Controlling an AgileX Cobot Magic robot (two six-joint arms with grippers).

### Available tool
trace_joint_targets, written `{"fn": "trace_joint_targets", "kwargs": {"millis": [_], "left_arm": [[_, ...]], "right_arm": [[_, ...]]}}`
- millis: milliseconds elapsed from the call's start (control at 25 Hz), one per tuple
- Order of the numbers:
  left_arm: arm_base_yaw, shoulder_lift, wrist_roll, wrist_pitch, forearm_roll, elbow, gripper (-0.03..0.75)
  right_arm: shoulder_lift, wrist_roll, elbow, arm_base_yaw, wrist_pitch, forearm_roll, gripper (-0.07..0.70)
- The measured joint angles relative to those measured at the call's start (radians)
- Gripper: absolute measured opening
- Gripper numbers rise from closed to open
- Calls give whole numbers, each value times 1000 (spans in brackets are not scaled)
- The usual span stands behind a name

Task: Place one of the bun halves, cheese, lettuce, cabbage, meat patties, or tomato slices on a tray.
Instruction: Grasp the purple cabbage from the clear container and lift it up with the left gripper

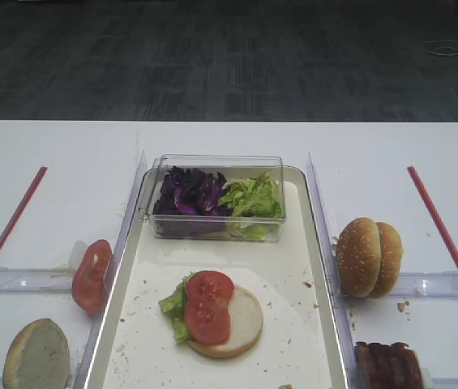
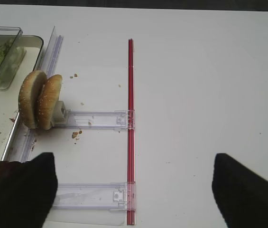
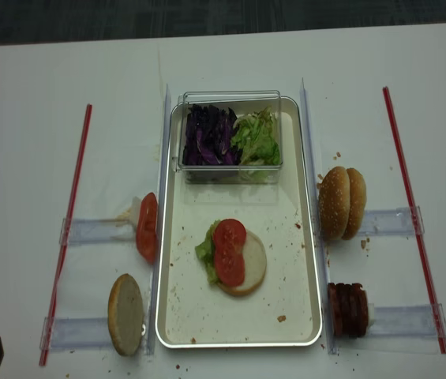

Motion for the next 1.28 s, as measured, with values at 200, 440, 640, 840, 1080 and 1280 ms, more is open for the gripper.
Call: {"fn": "trace_joint_targets", "kwargs": {"millis": [200, 440, 640, 840, 1080, 1280], "left_arm": [[0, 0, 0, 0, 0, 0, 600], [0, 8, 0, 0, 0, 0, 600], [0, 182, 0, 2, 0, 0, 600], [0, 410, 0, -2, 0, 0, 600], [0, 653, 0, -8, 0, 0, 600], [0, 781, 0, -15, 0, -6, 600]], "right_arm": [[0, 0, 0, 0, 0, 0, 685], [0, 0, 0, 0, 0, 0, 685], [0, 0, 0, 0, 0, 0, 685], [0, 0, 0, 0, 0, 0, 685], [0, 0, 0, 0, 0, 0, 685], [0, 0, 0, 0, 0, 0, 685]]}}
